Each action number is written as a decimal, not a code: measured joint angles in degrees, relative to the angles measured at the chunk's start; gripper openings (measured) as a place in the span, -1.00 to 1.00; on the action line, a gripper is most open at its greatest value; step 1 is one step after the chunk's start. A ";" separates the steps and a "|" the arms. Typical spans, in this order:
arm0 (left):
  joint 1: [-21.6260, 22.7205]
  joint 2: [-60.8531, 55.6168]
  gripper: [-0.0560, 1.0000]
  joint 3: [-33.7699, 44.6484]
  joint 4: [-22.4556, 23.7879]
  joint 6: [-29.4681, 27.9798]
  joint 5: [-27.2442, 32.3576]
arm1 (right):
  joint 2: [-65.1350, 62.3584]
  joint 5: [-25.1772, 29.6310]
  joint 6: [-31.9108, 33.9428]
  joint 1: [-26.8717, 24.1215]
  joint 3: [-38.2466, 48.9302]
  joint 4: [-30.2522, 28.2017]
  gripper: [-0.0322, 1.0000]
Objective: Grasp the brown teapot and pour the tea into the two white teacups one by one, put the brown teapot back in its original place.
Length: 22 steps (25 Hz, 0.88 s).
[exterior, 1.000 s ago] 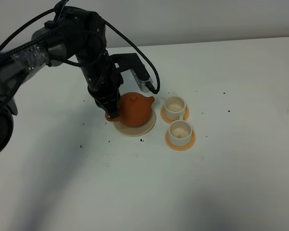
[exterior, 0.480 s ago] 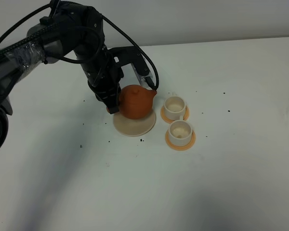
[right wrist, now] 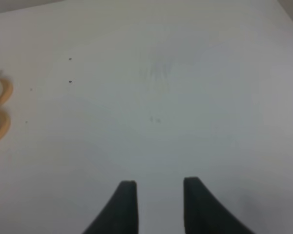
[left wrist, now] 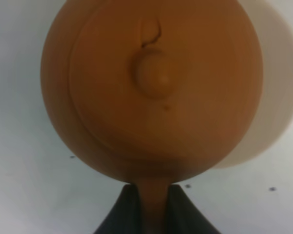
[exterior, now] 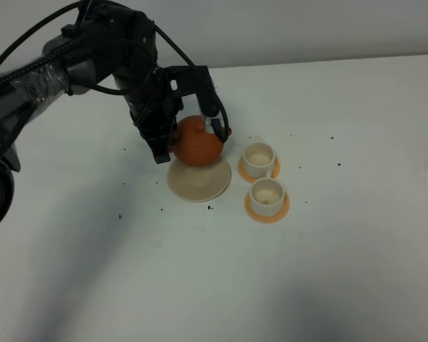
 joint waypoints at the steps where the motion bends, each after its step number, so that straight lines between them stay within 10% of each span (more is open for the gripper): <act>1: -0.25 0.00 -0.66 0.00 0.57 0.52 -0.88 | 0.00 0.00 0.00 0.00 0.00 0.00 -0.47; 22: -3.26 2.28 -0.66 0.00 6.42 7.40 -12.44 | 0.00 0.00 0.00 -0.07 0.00 0.00 -0.47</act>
